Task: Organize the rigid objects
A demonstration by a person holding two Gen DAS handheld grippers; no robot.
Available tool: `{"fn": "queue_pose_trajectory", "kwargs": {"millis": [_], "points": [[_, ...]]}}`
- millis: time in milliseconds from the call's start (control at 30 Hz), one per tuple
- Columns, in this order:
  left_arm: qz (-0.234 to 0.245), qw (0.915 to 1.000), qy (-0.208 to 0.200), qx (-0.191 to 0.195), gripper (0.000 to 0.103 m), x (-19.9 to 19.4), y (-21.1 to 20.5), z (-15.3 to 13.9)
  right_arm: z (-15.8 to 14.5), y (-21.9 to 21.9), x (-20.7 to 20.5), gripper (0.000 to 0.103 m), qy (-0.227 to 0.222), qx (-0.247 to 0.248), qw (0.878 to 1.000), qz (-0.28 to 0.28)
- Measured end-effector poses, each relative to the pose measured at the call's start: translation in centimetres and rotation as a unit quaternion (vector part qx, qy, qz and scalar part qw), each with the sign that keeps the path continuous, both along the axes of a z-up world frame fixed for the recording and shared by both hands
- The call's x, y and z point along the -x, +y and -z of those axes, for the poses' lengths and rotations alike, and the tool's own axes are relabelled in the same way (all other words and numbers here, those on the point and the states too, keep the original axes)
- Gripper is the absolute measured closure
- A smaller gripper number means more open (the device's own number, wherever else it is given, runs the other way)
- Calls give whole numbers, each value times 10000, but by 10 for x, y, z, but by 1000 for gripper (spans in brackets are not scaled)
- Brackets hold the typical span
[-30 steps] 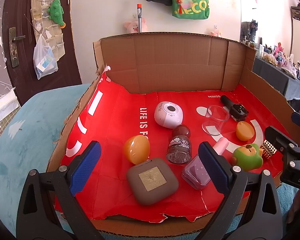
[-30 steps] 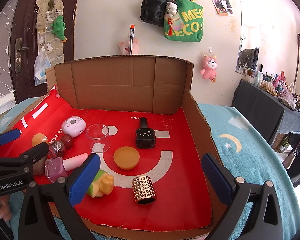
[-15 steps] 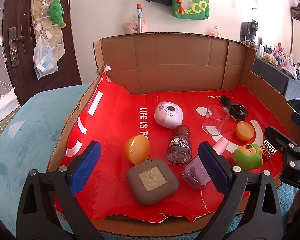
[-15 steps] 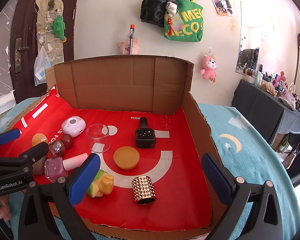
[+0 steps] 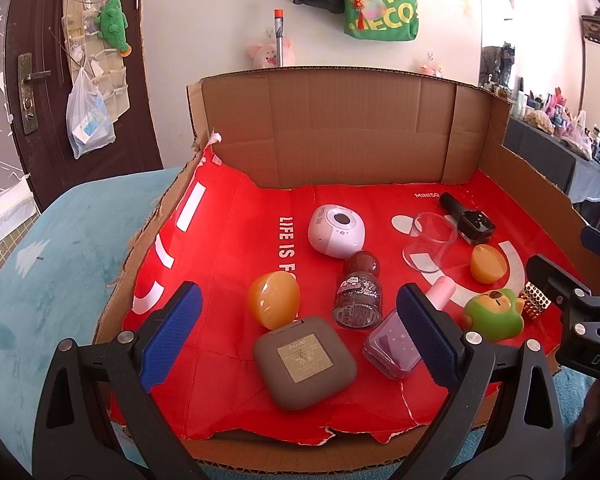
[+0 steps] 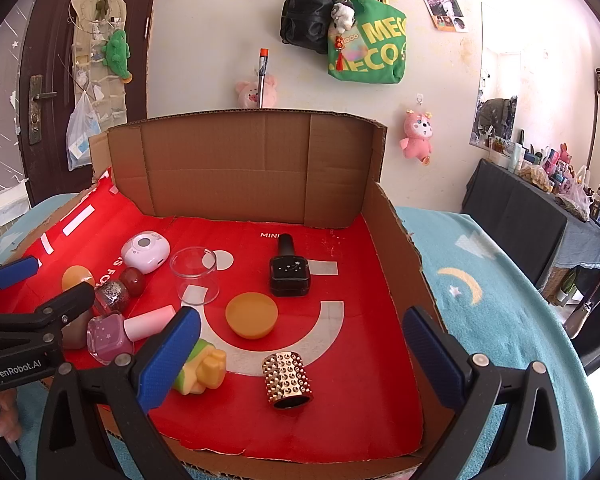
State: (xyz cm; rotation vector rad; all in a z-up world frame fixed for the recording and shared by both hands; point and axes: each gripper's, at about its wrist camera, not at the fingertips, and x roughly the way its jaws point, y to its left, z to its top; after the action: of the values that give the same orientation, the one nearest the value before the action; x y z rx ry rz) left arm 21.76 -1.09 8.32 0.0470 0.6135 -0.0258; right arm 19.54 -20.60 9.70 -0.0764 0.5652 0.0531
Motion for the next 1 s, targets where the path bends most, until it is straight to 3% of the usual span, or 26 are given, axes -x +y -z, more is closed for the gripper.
{"fn": "queue_pose_trajectory", "kwargs": {"millis": [467, 667, 833, 1000], "points": [[102, 9998, -37, 143, 4, 6, 3, -4, 0, -3, 2, 0, -10, -12, 10000, -9], [34, 9995, -303, -71, 4, 43, 0, -17, -10, -10, 24, 0, -31, -122, 9997, -218], [15, 9992, -92, 392, 4, 73, 9, -20, -24, -17, 67, 0, -72, -228, 9993, -290], [-18, 9973, 350, 644, 4, 92, 13, -5, -16, -23, 96, 0, 343, -311, 9988, -177]]}}
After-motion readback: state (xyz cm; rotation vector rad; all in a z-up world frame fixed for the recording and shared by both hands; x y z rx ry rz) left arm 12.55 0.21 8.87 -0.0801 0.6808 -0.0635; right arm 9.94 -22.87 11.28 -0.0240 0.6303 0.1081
